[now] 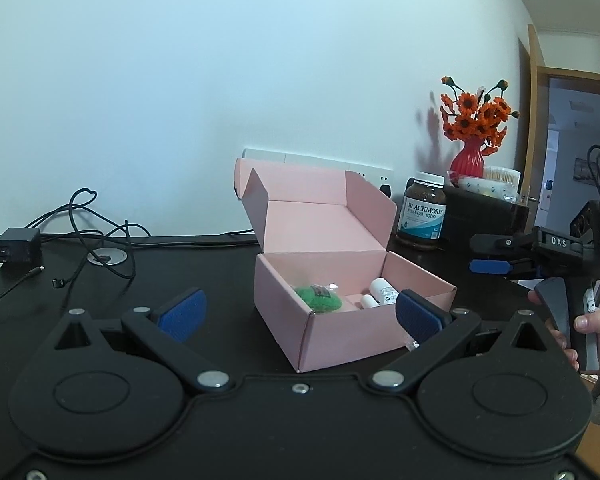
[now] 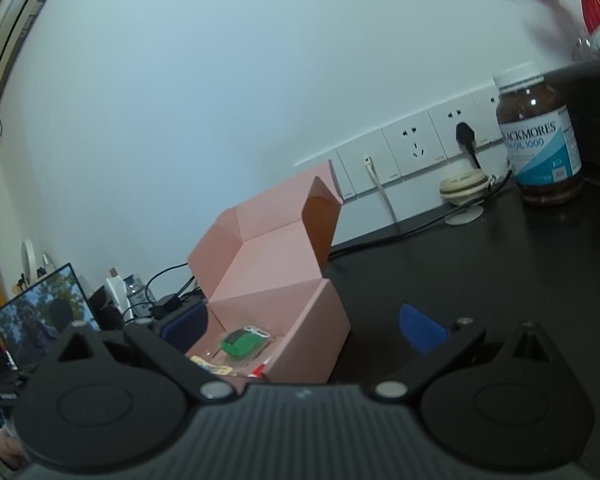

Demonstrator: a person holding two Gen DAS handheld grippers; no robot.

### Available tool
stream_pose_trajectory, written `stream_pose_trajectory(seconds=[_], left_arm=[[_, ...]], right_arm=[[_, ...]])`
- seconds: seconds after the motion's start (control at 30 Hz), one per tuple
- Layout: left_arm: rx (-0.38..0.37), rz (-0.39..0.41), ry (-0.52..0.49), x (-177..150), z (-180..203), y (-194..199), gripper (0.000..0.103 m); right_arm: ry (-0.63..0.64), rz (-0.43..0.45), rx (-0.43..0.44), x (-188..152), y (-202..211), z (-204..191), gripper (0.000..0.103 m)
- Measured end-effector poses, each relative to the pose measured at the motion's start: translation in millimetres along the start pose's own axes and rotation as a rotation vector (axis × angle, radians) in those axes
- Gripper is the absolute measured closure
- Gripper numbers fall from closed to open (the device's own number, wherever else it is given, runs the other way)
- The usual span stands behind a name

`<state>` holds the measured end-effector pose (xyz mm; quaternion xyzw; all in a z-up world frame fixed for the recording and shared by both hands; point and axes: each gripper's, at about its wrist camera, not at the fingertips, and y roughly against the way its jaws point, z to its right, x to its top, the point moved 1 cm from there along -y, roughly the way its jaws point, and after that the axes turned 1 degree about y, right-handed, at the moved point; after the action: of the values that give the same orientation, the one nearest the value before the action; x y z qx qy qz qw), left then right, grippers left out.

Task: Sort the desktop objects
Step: 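Withdraw the left gripper up and back from the pink box, then move the right gripper toward the black clip and pink items on the desk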

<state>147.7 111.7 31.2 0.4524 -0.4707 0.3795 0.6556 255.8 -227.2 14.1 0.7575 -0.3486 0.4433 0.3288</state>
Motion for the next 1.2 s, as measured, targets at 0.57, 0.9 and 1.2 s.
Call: stream_pose_trajectory(seconds=[0.57, 0.9, 1.2], left_arm=[[-0.008, -0.002, 0.057, 1, -9, 1, 0.0], [0.0, -0.01, 0.041, 1, -6, 0, 0.0], [0.021, -0.037, 0.065, 0, -10, -4, 0.0]], right_arm=[[0.297, -0.165, -0.175, -27, 6, -55, 0.001], [0.458, -0.135, 0.013, -52, 50, -120, 0.002], [0.561, -0.234, 0.129, -89, 39, -172, 0.045]])
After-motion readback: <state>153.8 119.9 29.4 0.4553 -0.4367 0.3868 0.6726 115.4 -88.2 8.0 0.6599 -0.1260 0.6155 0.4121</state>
